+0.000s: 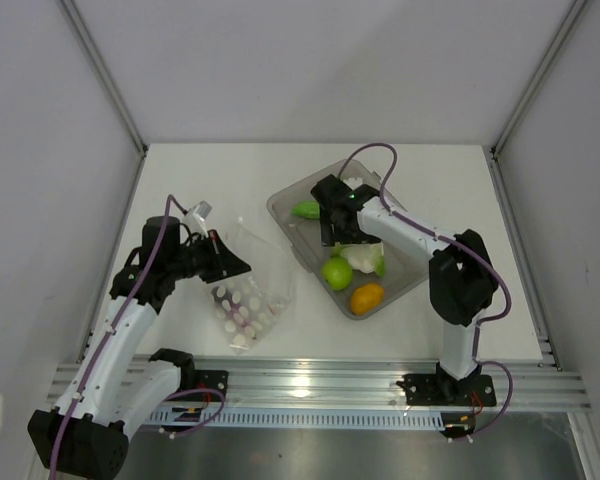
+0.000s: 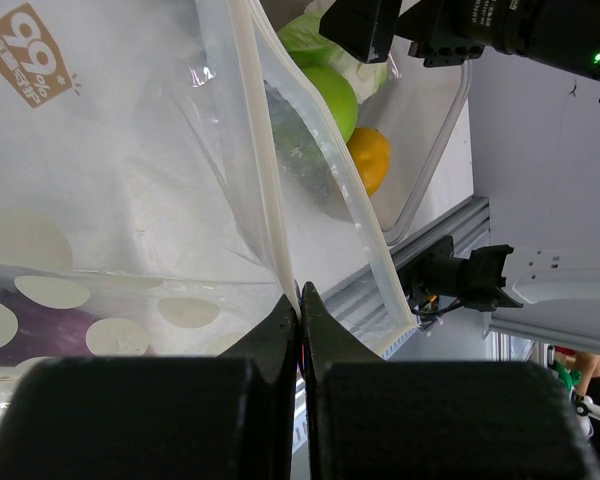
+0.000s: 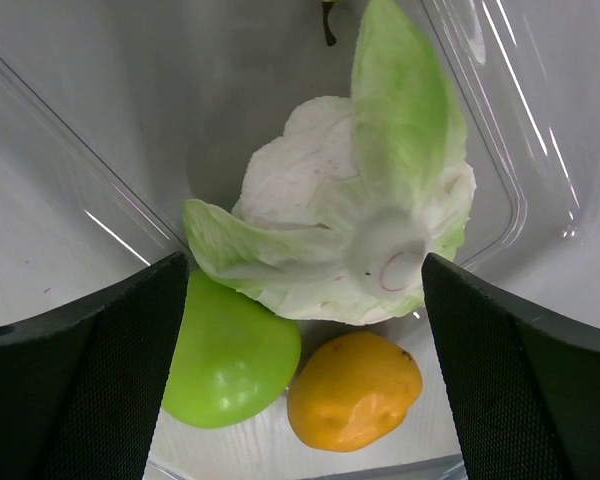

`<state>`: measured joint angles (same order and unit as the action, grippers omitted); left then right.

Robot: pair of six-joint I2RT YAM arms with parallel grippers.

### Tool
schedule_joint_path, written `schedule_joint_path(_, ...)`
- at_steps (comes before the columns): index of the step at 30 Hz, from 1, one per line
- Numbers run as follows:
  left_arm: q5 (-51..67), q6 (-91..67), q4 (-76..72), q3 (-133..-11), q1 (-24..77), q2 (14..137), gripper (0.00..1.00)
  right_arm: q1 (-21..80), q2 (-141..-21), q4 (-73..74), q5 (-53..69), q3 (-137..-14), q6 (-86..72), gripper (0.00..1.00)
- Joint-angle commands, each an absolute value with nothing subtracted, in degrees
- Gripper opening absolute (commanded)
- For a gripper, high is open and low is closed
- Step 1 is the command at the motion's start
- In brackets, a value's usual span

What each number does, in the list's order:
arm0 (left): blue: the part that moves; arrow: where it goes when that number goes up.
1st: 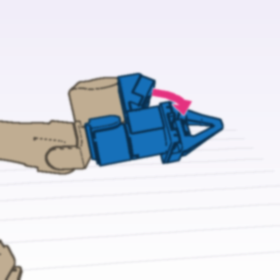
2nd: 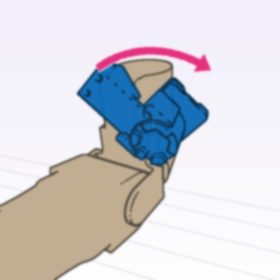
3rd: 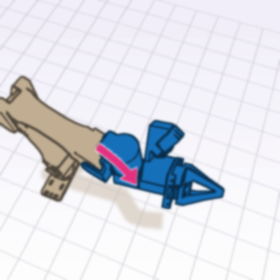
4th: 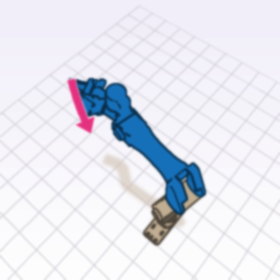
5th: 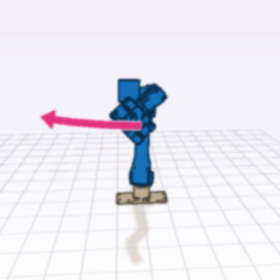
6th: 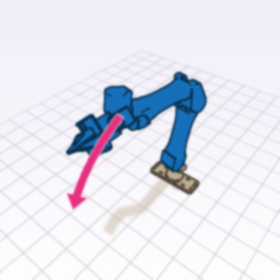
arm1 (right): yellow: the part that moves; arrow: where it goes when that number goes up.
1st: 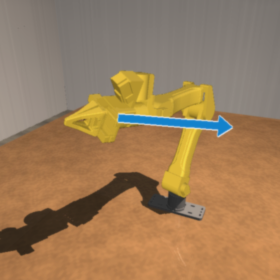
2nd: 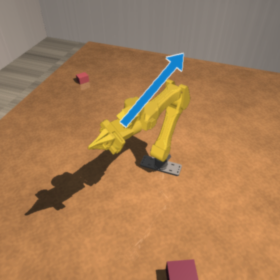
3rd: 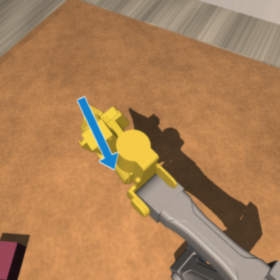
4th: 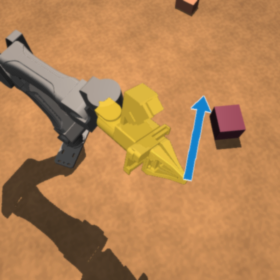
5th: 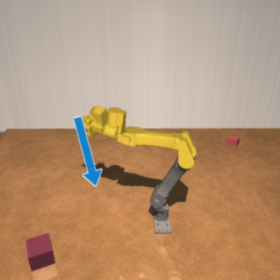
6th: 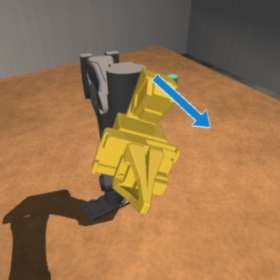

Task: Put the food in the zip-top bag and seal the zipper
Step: Pick up the fake vegetable from the bin.

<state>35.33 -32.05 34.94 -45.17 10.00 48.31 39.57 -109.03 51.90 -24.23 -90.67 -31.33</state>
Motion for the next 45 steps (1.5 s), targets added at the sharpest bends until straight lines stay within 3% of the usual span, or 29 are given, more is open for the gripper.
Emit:
schedule_joint_path(1, 36.9, -31.7, 33.4, -44.8, 10.2, 47.9, 0.01, 40.5, -111.1, 52.5, -28.8, -93.4, -32.7, 0.99)
schedule_joint_path(28, 36.1, -30.9, 33.2, -44.6, 10.2, 49.0, 0.01, 39.6, -119.3, 53.1, -39.4, -91.1, -28.0, 0.97)
schedule_joint_path(42, 35.8, -30.6, 34.0, -44.8, 10.1, 48.6, 0.01, 38.0, -113.5, 51.2, -38.8, -88.0, -27.6, 0.57)
schedule_joint_path(43, 35.9, -30.7, 34.0, -44.8, 10.2, 48.5, 0.01, 37.8, -112.2, 51.2, -38.8, -88.0, -27.5, 0.45)
schedule_joint_path(45, 35.9, -30.6, 34.0, -45.0, 10.2, 48.4, 0.01, 37.4, -110.9, 51.2, -39.1, -88.2, -27.3, 0.36)
